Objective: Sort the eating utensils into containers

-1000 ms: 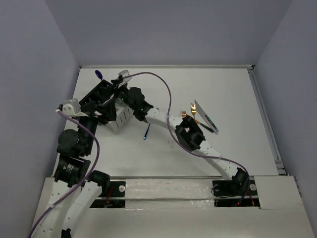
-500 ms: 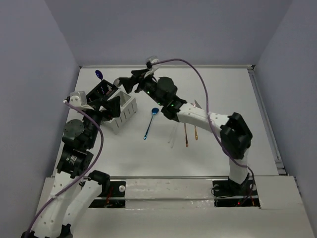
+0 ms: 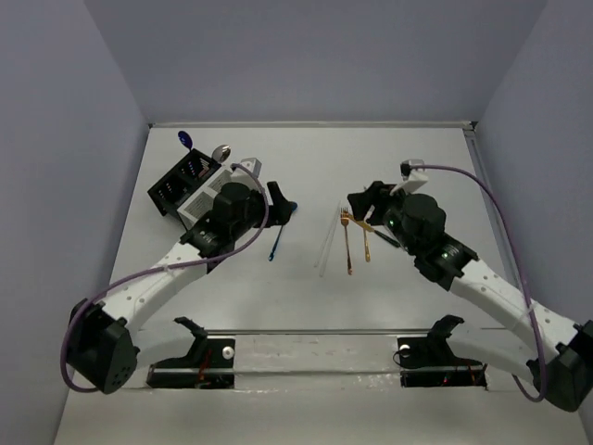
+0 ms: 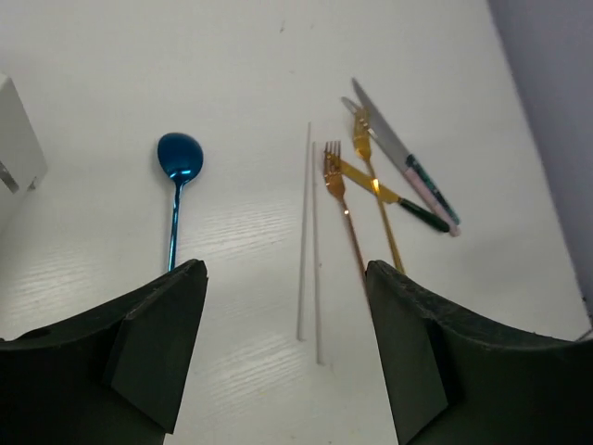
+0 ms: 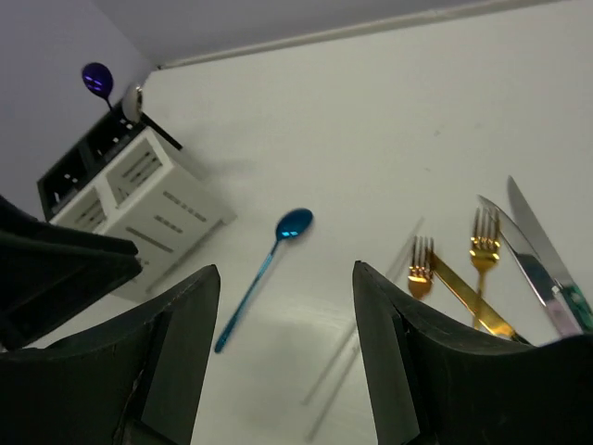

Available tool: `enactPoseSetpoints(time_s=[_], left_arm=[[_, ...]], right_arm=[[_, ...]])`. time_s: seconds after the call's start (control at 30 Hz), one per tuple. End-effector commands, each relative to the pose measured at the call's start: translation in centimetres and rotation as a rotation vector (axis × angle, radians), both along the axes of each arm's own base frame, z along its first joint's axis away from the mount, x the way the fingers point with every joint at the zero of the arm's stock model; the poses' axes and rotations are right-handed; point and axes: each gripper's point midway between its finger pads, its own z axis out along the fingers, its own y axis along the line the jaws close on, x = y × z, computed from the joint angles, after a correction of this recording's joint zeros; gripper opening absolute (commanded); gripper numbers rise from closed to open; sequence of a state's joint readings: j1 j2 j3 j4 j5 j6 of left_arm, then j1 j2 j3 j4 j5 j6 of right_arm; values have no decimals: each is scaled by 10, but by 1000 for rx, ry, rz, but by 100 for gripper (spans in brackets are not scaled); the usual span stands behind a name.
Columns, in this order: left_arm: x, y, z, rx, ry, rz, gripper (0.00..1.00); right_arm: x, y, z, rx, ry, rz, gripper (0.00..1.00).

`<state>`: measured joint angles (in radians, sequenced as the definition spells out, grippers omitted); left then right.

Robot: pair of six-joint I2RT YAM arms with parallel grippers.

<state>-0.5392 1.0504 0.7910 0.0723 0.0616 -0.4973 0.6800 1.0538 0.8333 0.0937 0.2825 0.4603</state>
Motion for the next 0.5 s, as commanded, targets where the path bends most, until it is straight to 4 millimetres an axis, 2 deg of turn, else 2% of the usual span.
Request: enactPoseSetpoints(time_s=[0.0,0.03,0.07,0.1,0.13,0.17,0.27,0.33,0.37,0.43,0.47], left_arm=[[27,-11,-17,115,-12,102,68],[32,-13,-26,164,-1,119,67],[38,-18,-52,245,38,107,66],[44,-24,-51,266,34,107,65],[48,-22,-60,307,51,118,64],[55,-24,-76,356,70,118,63],[69,-17,-101,470,96,153,63],[74,-18,-112,517,110,148,62],[76,-15,-128,561,139,151,62],[82,-14,-133,592,144,166,59],[83,-12,-141,612,156,175,58]], right_arm=[[-34,-47,-43,-88,106,-73,65],[-40,-52,-58,-109,124,-72,65],[-43,-57,-60,-111,126,-79,65],[-48,-60,-59,-103,117,-73,65],[-51,-62,-66,-109,124,-70,65],[-53,-63,-64,-98,111,-68,65],[-56,-65,-68,-93,102,-65,65],[-59,-61,-68,-82,100,-38,65],[-59,-58,-67,-65,95,-29,65],[-61,-53,-68,-50,95,-3,64],[-61,-53,-71,-52,99,0,64]])
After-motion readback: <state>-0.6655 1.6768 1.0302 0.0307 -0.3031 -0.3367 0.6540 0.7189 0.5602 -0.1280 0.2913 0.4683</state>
